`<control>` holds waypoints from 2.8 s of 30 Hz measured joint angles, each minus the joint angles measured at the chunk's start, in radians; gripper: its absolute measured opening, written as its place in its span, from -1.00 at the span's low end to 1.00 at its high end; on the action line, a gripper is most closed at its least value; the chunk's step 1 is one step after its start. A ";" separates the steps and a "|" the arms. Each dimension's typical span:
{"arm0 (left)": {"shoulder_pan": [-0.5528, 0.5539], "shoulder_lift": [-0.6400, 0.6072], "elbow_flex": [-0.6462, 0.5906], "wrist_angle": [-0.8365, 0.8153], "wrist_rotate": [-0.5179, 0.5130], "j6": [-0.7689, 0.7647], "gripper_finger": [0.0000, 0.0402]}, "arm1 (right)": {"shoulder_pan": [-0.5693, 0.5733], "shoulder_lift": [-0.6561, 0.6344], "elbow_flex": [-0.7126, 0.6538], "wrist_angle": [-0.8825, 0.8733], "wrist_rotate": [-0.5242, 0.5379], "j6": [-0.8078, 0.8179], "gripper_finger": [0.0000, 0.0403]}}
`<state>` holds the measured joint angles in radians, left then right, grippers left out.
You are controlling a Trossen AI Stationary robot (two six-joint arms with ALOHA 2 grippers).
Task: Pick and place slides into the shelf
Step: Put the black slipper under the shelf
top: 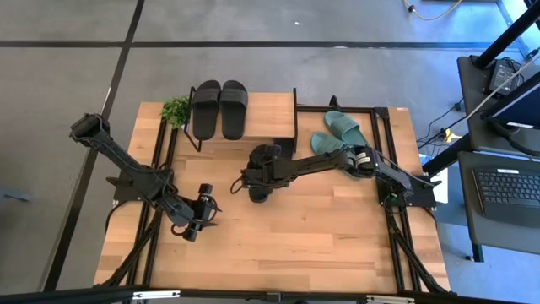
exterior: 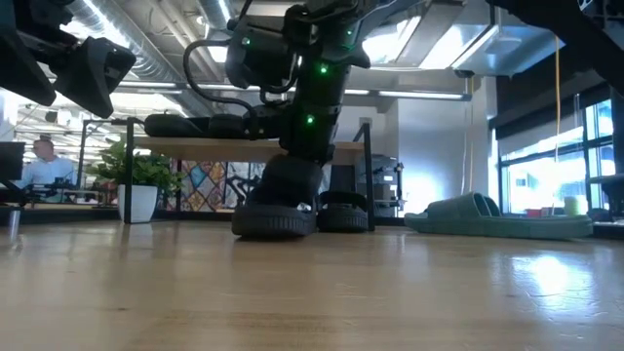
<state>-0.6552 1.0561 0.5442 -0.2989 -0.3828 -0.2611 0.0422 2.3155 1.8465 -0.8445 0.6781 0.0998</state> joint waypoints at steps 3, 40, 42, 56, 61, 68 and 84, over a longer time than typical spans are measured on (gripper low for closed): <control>0.000 0.000 0.000 0.000 0.000 0.000 0.02 | 0.005 0.001 0.034 -0.028 0.000 0.000 -0.11; -0.001 0.000 0.000 0.000 0.002 -0.002 0.02 | 0.252 0.000 0.089 0.004 -0.306 0.001 -0.33; -0.001 0.000 0.000 0.000 0.002 -0.002 0.02 | 0.248 -0.002 0.063 0.032 -0.306 0.001 -0.39; -0.001 0.000 0.000 0.000 0.002 -0.002 0.02 | 0.240 -0.001 0.043 0.039 -0.316 0.010 -0.96; -0.001 0.000 0.000 0.000 0.002 -0.002 0.02 | 0.238 -0.001 0.043 0.042 -0.322 0.019 -0.98; -0.001 0.000 0.000 0.000 0.002 -0.001 0.02 | 0.228 -0.001 0.043 0.080 -0.457 0.023 -0.98; -0.001 0.000 0.000 0.000 0.001 0.001 0.02 | 0.149 -0.001 0.043 0.080 -0.576 -0.006 -0.99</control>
<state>-0.6559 1.0562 0.5438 -0.2989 -0.3817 -0.2600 0.1907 2.3146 1.8893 -0.7643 0.1024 0.0942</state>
